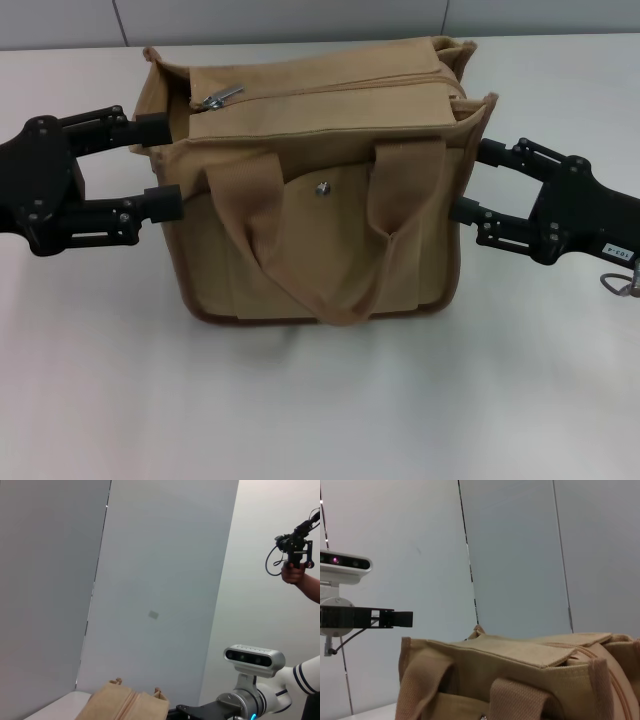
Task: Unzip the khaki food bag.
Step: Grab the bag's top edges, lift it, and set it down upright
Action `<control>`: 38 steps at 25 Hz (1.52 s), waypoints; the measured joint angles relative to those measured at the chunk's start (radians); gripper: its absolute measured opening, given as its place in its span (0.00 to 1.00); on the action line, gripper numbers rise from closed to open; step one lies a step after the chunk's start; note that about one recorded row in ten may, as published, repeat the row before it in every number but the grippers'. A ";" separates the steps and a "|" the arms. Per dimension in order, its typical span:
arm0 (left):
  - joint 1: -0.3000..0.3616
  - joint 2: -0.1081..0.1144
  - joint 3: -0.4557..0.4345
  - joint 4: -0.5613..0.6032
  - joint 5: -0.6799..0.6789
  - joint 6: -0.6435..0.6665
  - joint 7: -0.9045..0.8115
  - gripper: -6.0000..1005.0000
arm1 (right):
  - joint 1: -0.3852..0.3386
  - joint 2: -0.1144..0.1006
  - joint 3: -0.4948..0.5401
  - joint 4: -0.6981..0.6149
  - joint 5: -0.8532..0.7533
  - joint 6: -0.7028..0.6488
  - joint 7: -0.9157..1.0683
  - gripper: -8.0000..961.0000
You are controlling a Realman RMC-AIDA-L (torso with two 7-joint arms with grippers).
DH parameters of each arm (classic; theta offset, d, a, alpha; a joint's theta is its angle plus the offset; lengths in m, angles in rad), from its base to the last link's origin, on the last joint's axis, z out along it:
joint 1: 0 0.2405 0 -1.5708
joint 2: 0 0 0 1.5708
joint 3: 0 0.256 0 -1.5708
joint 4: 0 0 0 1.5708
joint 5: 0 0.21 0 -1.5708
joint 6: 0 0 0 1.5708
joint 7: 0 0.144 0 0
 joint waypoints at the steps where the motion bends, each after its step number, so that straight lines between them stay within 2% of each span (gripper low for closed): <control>1: 0.001 0.000 0.000 0.000 0.000 0.000 0.000 0.76 | 0.000 0.000 0.000 0.000 0.000 0.000 0.000 0.84; 7: 0.007 -0.002 -0.005 -0.004 0.010 0.000 0.000 0.75 | -0.005 0.000 0.005 0.000 0.000 -0.003 0.000 0.84; 9: 0.023 -0.010 -0.020 -0.004 0.042 -0.009 0.003 0.75 | -0.007 0.000 0.007 0.000 0.000 -0.004 0.000 0.84; 14: 0.094 -0.050 -0.028 -0.005 0.111 -0.082 0.109 0.75 | -0.007 0.001 0.007 0.004 0.000 -0.005 0.000 0.84; 18: 0.125 -0.070 -0.032 -0.006 0.125 -0.137 0.144 0.75 | -0.002 0.002 0.003 0.006 0.000 -0.007 0.000 0.84; 21: 0.133 -0.072 -0.041 -0.006 0.125 -0.134 0.150 0.75 | 0.001 0.002 0.001 0.006 0.000 -0.008 0.001 0.84; 23: 0.148 -0.083 -0.109 -0.006 0.121 -0.091 0.161 0.75 | 0.005 0.002 0.001 0.006 0.000 -0.008 0.002 0.84; 25: 0.149 -0.087 -0.118 -0.007 0.122 -0.087 0.163 0.74 | 0.006 0.002 0.000 0.007 0.000 -0.008 0.002 0.84; 26: 0.148 -0.098 -0.116 -0.018 0.125 -0.087 0.174 0.74 | 0.007 0.002 0.000 0.008 0.000 -0.008 0.001 0.84; 29: 0.144 -0.101 -0.108 -0.036 0.125 -0.092 0.189 0.74 | 0.015 0.002 0.000 0.020 0.000 -0.008 0.001 0.84; 31: 0.109 -0.107 -0.097 -0.157 0.120 -0.127 0.267 0.74 | 0.020 0.002 0.000 0.027 0.000 -0.008 0.001 0.84; 34: 0.094 -0.106 -0.105 -0.202 0.117 -0.145 0.298 0.74 | 0.021 0.002 0.000 0.031 0.000 -0.008 0.001 0.84; 35: 0.070 -0.105 -0.120 -0.267 0.105 -0.185 0.356 0.74 | 0.022 0.002 0.000 0.031 0.000 -0.008 0.001 0.84; 38: 0.055 -0.107 -0.111 -0.298 0.098 -0.228 0.394 0.74 | 0.021 0.002 0.000 0.034 0.000 -0.009 0.001 0.84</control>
